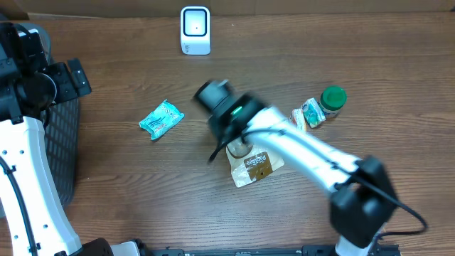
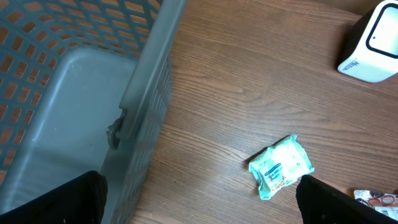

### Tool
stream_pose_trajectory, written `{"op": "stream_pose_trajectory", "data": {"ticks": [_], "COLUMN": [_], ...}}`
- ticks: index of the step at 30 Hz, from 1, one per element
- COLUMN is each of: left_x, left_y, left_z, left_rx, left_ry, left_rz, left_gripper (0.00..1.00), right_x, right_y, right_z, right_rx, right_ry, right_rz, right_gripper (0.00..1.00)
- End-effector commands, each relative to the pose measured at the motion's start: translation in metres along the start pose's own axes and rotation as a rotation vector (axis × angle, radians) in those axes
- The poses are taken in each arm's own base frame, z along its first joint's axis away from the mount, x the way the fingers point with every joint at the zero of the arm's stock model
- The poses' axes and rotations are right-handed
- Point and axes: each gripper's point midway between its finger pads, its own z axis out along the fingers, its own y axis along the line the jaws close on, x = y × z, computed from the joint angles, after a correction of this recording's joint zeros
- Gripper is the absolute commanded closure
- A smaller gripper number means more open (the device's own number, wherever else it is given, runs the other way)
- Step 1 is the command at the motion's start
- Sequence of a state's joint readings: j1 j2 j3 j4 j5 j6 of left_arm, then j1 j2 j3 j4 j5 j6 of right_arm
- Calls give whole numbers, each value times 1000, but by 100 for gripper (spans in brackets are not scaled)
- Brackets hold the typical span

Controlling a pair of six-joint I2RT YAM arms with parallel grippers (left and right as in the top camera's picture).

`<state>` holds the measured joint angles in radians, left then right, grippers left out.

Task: Scan the item barcode

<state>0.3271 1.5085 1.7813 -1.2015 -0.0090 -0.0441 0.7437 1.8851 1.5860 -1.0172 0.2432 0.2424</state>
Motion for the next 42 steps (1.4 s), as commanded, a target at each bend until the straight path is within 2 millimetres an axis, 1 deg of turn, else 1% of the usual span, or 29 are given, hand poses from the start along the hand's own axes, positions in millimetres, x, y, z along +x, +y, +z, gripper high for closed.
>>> {"op": "stream_pose_trajectory", "data": {"ticks": [1, 3, 5, 8, 9, 12, 15, 20, 23, 26, 32, 37, 40, 42], "left_x": [-6, -6, -6, -6, -6, -6, -6, -6, -6, -6, -6, -6, -6, -6], "left_y": [0, 0, 0, 0, 0, 0, 0, 0, 0, 0, 0, 0, 0, 0], "left_z": [-4, -4, -4, -4, -4, -4, -4, -4, -4, -4, -4, -4, -4, -4], "left_rx": [0, 0, 0, 0, 0, 0, 0, 0, 0, 0, 0, 0, 0, 0], "left_ry": [-19, -19, -19, -19, -19, -19, -19, -19, -19, -19, -19, -19, -19, -19], "left_rz": [22, 22, 22, 22, 22, 22, 22, 22, 22, 23, 22, 22, 22, 22], "left_gripper": [0, 1, 0, 1, 0, 0, 0, 1, 1, 0, 1, 0, 0, 1], "right_x": [-9, -2, 6, 23, 29, 46, 57, 77, 85, 93, 99, 104, 106, 106], "right_y": [-18, -30, -41, -60, -65, -75, -73, -70, -58, -51, -35, -40, -39, -39], "right_z": [-19, -13, -7, 11, 19, 35, 46, 65, 68, 77, 90, 100, 102, 102], "right_rx": [-240, -359, -438, -473, -476, -502, -584, -622, -689, -690, -678, -631, -631, -631], "right_ry": [35, 96, 134, 195, 215, 258, 273, 298, 285, 287, 297, 332, 342, 340], "right_rz": [118, 136, 141, 187, 202, 234, 229, 230, 196, 182, 188, 229, 233, 233], "right_gripper": [33, 30, 29, 30, 31, 34, 34, 34, 34, 33, 34, 45, 54, 61]}}
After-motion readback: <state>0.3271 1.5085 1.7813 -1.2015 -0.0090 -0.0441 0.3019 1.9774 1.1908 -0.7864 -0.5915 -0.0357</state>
